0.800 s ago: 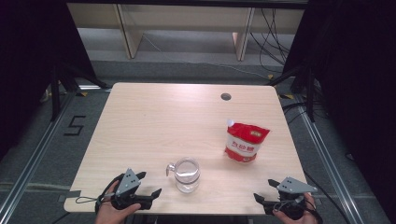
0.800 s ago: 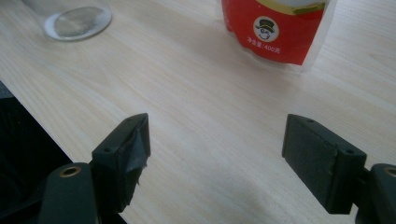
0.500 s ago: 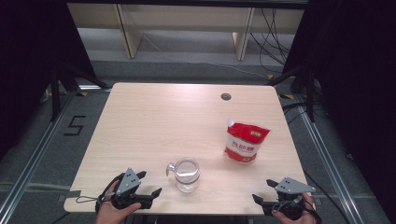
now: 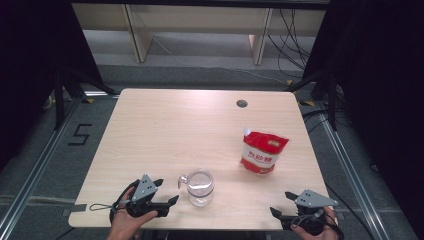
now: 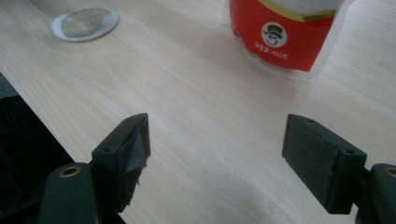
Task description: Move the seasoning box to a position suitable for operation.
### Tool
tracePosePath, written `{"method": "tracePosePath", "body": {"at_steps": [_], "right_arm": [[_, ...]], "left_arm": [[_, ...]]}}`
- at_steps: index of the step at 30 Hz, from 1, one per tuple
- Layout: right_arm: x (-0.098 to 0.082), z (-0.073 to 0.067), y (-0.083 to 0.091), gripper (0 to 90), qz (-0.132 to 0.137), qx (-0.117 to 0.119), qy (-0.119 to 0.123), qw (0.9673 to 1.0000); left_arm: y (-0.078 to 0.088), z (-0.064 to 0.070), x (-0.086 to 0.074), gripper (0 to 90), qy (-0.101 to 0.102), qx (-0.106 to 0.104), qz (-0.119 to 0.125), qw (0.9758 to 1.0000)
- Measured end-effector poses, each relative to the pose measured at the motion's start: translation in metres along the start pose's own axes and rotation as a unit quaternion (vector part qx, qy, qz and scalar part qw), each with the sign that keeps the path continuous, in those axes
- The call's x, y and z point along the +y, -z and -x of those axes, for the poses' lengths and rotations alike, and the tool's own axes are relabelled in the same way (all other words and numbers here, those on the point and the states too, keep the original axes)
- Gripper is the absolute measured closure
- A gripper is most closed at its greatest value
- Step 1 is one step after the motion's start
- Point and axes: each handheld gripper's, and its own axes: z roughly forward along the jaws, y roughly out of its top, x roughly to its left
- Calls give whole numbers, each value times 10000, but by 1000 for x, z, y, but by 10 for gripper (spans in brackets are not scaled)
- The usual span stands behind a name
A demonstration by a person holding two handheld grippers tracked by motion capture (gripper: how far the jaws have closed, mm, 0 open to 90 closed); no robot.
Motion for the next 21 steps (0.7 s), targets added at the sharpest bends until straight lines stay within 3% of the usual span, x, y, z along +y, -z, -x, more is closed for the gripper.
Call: {"method": "tracePosePath", "body": {"at_steps": [3, 4, 5, 6, 7, 14, 16, 18, 19, 21], "right_arm": [[0, 0, 0, 243, -6, -4, 8, 10000], [0, 0, 0, 243, 10, -14, 38, 10000], [0, -2, -1, 243, 18, -28, -43, 10000], [0, 0, -1, 243, -6, 37, 13, 10000], [0, 0, -2, 243, 5, 43, 38, 10000], [0, -1, -4, 245, -28, 137, 44, 9999], [0, -1, -4, 245, -40, 128, 73, 9999], [0, -2, -3, 245, -64, 46, 4, 10000], [0, 0, -4, 245, -15, 56, 121, 9999], [0, -1, -3, 245, -62, 75, 60, 9999]], "left_arm": [[-4, 0, 3, 269, 46, 27, 0, 10000], [-6, -2, 5, 287, -159, 18, -72, 9998], [-8, -3, 7, 296, -216, -7, -48, 9998], [-10, -2, 7, 311, -135, -12, -79, 9999], [-11, -3, 8, 322, -245, 4, -164, 9996], [-22, -1, 12, 449, -314, -21, -40, 9995], [-25, -1, 14, 492, -393, -28, 37, 9992], [-26, -3, 15, 537, -616, 26, 19, 9981], [-26, -3, 15, 554, -615, 28, 17, 9981], [-28, -1, 15, 596, -494, -18, 55, 9988]]}}
